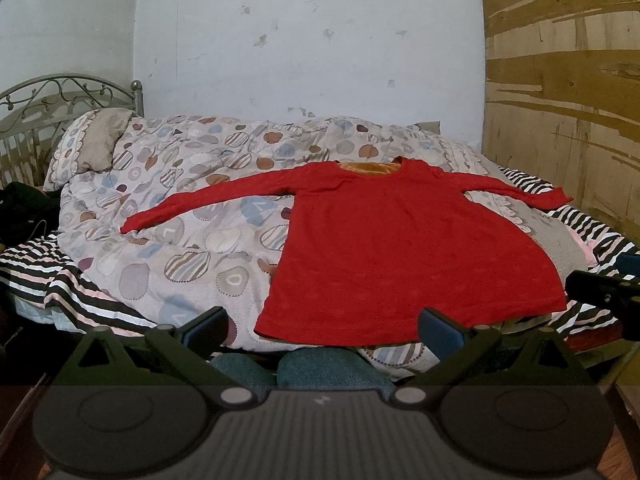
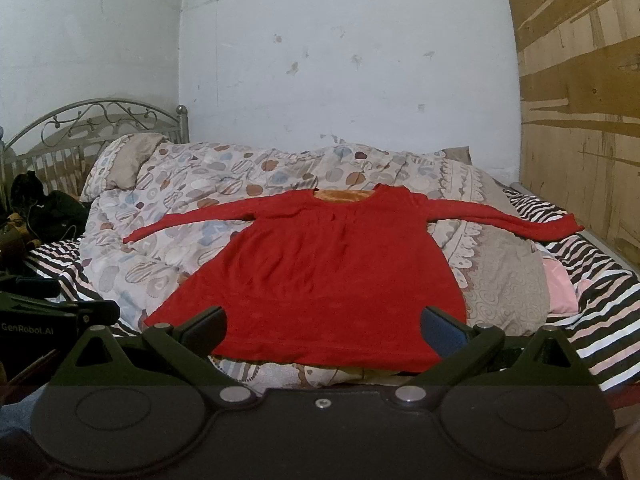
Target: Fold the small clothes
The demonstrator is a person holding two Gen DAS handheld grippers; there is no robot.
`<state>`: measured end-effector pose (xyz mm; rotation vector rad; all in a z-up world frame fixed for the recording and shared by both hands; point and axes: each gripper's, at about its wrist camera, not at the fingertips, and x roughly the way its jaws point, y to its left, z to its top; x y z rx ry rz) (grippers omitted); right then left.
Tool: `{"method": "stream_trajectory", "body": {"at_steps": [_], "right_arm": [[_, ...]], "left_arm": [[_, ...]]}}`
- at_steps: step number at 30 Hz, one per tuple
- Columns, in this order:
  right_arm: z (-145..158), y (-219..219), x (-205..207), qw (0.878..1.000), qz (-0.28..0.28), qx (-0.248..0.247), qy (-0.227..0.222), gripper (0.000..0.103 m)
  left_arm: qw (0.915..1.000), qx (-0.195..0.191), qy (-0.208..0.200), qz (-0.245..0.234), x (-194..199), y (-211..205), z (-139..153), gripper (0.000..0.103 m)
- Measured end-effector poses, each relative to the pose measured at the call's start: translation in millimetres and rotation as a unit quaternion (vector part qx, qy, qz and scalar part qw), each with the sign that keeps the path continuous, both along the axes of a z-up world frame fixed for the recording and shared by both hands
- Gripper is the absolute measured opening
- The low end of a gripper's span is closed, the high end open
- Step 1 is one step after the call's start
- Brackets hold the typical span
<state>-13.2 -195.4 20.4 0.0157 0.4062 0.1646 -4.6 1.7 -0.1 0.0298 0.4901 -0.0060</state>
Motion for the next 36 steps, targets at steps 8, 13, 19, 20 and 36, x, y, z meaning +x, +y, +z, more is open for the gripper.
{"method": "stream_trajectory", "body": {"at_steps": [8,13,19,20,36], "right_arm": [[0.2,0.0,-0.1,1.0,0.0,0.0,0.0,0.103],[0.4,0.0,-0.1,1.0,-0.001,0.0,0.0,0.103],[0.4,-0.3,0.0,1.0,-0.001,0.0,0.0,0.103],[0.4,-0.1,-0.1,1.0,-0.001,0.0,0.0,0.103],[-0.9,2.0,-0.3,1.0,0.001,0.001,0.002,0.103]], "left_arm": [[1.0,-0.001,0.0,0.0,0.6,-0.2,0.0,0.103],[1.0,0.001,0.001,0.0,-0.5,0.3,0.0,0.103],[1.0,0.0,0.0,0.0,0.7,0.0,0.0,0.103],[1.0,0.0,0.001,0.0,0.2,0.2,0.0,0.103],[0.9999,-0.001,0.011,0.001,-0.5,8.7,-5.6,0.103]]}}
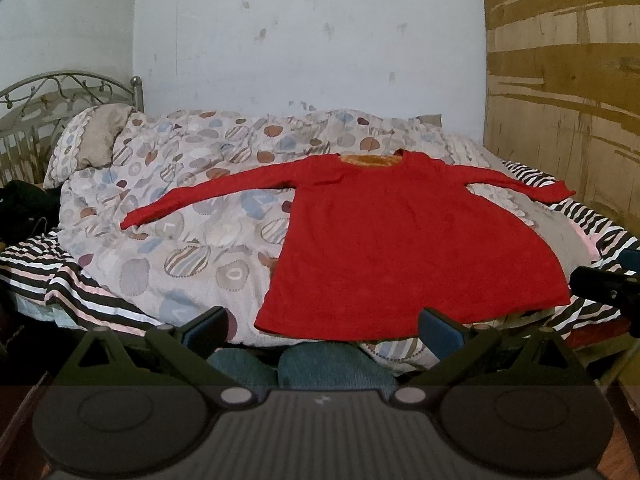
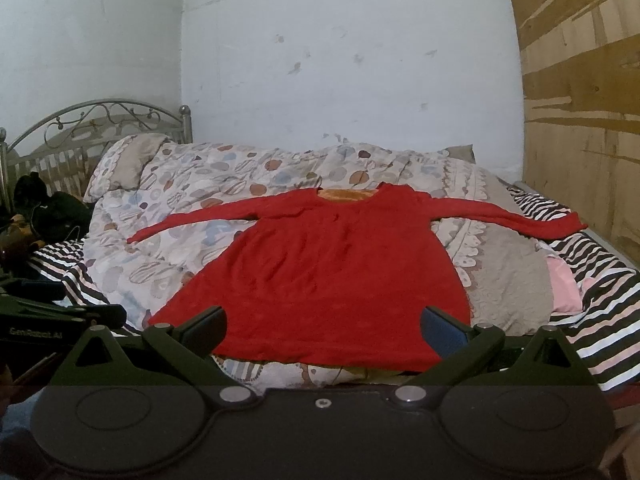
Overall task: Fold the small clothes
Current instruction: 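Move the right gripper toward the outstretched sleeve cuff beside the striped pillow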
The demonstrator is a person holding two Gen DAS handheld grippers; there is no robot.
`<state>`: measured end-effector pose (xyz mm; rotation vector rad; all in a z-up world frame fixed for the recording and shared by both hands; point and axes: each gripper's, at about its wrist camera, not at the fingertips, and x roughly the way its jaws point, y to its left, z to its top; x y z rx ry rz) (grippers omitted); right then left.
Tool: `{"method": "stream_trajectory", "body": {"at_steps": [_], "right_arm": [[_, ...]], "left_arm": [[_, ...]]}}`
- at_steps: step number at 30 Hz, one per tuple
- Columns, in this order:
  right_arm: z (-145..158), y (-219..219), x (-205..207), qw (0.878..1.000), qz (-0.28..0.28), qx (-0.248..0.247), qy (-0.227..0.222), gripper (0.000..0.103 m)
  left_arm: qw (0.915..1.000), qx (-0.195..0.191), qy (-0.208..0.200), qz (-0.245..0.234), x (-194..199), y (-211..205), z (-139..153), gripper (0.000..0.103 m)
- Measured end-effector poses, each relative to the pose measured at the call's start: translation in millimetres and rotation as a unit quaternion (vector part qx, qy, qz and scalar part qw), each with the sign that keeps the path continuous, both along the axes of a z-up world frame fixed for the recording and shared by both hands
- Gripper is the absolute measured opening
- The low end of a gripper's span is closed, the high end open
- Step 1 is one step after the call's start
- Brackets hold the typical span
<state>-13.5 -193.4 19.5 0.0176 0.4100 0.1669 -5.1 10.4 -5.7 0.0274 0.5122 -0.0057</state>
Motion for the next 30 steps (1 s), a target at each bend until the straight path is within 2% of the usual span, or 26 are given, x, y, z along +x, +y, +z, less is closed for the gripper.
{"method": "stream_trajectory", "body": {"at_steps": [5,13,16,23,30], "right_arm": [[0.1,6.8,0.2,1.0,0.01,0.003,0.018,0.103],[3.2,-2.8,24.6,0.996,0.014,0.046,0.078,0.103],[6.4,-2.1,41.3,0.995,0.01,0.041,0.092,0.103],[17.0,4.8,96.3,0.992,-0.001,0.031,0.122,0.103],[18.8,0.5,163.3,0.989,-0.025,0.036,0.141,0.103]], "left_arm": [[0.9997,-0.004,0.022,0.0,9.9,3.7,-6.8,0.103],[0.9952,0.002,0.094,0.027,47.6,7.8,-12.7,0.103],[0.9929,0.006,0.112,0.038,66.3,11.5,-9.2,0.103],[0.991,0.002,0.122,0.055,118.9,22.9,10.8,0.103],[0.9909,0.008,0.127,0.043,184.7,21.6,26.9,0.103]]}}
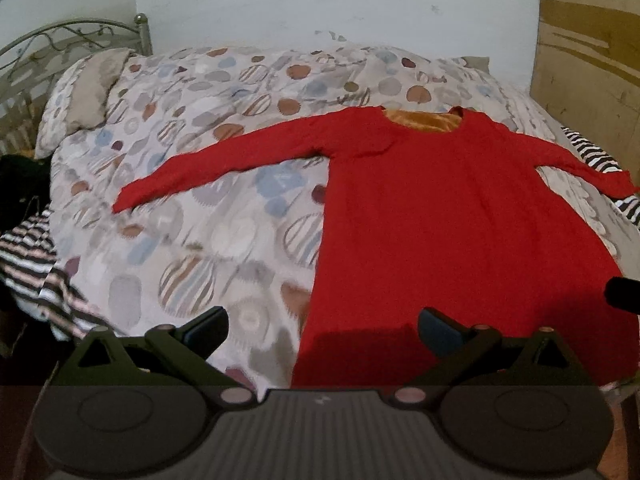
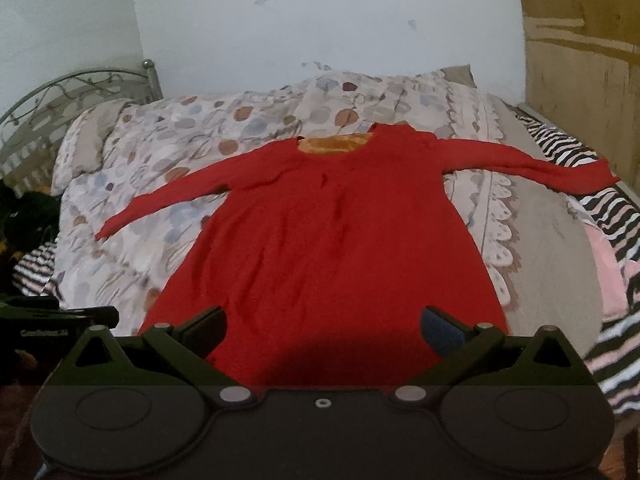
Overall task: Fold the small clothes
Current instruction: 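Move the right gripper toward the outstretched sleeve cuff beside the striped pillow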
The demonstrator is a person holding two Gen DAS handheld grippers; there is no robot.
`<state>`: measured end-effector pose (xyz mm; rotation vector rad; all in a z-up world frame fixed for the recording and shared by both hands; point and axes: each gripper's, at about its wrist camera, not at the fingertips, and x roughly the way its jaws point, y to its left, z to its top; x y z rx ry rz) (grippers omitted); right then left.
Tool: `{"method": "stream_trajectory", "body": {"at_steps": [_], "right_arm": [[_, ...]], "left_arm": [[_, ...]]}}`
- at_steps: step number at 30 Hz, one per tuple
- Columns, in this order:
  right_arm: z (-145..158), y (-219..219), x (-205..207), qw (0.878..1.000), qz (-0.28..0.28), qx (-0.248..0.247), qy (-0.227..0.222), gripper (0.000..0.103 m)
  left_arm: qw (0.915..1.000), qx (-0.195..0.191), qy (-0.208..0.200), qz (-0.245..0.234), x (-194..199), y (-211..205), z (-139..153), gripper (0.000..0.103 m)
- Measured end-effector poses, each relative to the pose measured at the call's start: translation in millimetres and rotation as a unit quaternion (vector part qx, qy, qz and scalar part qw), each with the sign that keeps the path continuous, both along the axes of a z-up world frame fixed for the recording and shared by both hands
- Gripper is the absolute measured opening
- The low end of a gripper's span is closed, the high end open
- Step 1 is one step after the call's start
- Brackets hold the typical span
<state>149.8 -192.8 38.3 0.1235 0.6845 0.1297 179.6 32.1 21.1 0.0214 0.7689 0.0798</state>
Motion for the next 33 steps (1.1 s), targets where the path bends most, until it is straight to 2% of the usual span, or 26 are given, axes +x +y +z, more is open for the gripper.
{"method": "stream_trajectory", "body": {"at_steps": [6,13,20,26,29,33], "right_arm": [[-9.8,-13.0,54.2,0.998,-0.051,0.003,0.025,0.103],[-21.8,-38.3,99.9,0.996,-0.082,-0.009,0.033,0.103],[-38.6,-64.0,135.1,0.993,-0.109,-0.021,0.046,0.103],[-53.5,-77.3,157.3,0.991,-0.119,-0.039,0.053,0.103],[-57.4,-86.7,164.1,0.992,-0.112,-0.045,0.031,0.103],[-56.6,-112.5,170.2,0.989,-0.122,-0.069,-0.054,0.103]], "left_arm": [[1.0,0.002,-0.007,0.0,55.1,-5.0,1.1,0.103],[0.9999,0.003,-0.008,-0.007,113.0,-15.7,-10.2,0.103],[0.9998,-0.018,-0.005,-0.006,149.0,-29.5,-26.4,0.103],[0.9997,-0.016,0.011,-0.014,172.4,-44.3,-44.8,0.103],[0.9996,-0.016,0.017,-0.018,181.0,-49.6,-53.4,0.103],[0.9996,-0.012,0.021,-0.017,185.5,-53.4,-63.6,0.103]]}}
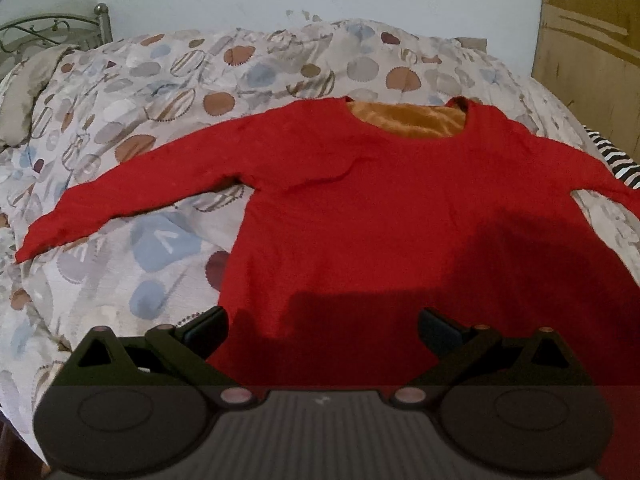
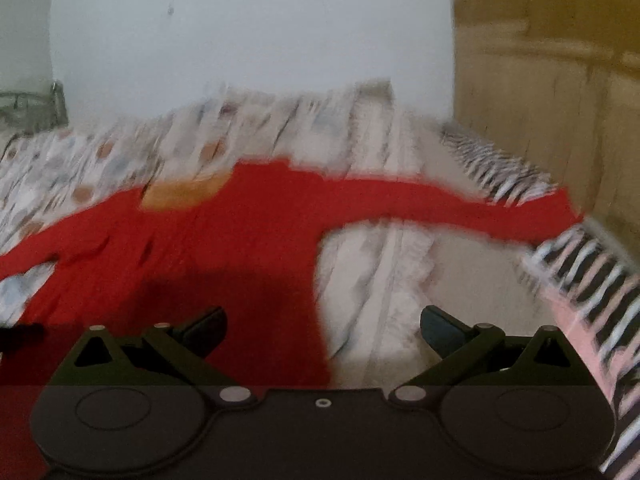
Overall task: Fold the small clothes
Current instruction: 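Move the right gripper toward the outstretched sleeve cuff beside the striped pillow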
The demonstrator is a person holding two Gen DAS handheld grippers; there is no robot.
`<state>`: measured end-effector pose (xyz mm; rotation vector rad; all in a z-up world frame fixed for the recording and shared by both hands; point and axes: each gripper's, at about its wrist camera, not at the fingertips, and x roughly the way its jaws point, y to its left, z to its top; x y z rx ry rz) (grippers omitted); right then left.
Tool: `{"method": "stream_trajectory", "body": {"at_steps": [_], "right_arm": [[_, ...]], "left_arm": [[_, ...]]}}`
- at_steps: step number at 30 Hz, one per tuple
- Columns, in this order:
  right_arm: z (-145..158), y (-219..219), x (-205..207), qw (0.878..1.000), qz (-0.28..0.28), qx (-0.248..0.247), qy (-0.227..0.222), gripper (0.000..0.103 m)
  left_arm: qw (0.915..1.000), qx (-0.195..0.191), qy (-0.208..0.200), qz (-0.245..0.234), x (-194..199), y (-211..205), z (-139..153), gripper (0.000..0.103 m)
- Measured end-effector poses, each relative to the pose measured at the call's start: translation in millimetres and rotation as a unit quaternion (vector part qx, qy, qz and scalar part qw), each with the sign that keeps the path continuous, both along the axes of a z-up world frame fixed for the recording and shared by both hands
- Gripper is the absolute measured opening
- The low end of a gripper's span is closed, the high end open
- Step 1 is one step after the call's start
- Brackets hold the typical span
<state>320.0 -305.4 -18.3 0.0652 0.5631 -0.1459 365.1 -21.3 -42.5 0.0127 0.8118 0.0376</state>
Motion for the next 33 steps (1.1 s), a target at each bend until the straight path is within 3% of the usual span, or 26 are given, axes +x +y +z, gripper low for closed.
{"method": "stream_trajectory", "body": {"at_steps": [2,6,11,13,18,24,28,33], "right_arm": [[3.9,-21.9,5.1,0.999,-0.026,-0.01,-0.036,0.103],[11.9,-72.6,21.3,0.996,-0.05,0.017,-0.067,0.103],[1.4,-146.6,58.1,0.993,-0.063,0.089,-0.046,0.103],[-6.3,-169.1,73.2,0.99,-0.092,0.099,-0.035,0.103],[-26.5,-213.8,112.1,0.981,-0.188,0.044,0.0,0.103],[-42.4,-264.2,135.7,0.958,-0.284,0.043,0.001,0.102],[-49.0,-278.2,143.2,0.943,-0.331,0.038,-0.004,0.092],[-56.1,-285.6,153.4,0.937,-0.348,0.021,-0.004,0.073]], "left_arm": [[0.9999,-0.01,-0.008,0.005,-4.0,0.8,-3.3,0.103],[0.9982,-0.046,-0.038,0.006,-19.1,2.6,-11.0,0.103],[0.9986,-0.042,-0.028,-0.013,-27.4,-4.1,-22.1,0.103],[0.9988,-0.036,-0.025,-0.02,-30.0,-5.5,-24.8,0.103],[0.9997,-0.008,-0.004,-0.021,-22.8,-7.0,-23.2,0.103],[0.9998,-0.017,0.008,-0.001,-9.3,1.9,-20.0,0.103],[0.9997,-0.021,0.012,0.004,-5.5,5.4,-22.1,0.103],[0.9998,-0.016,0.014,0.0,-6.3,4.6,-24.0,0.103]]}}
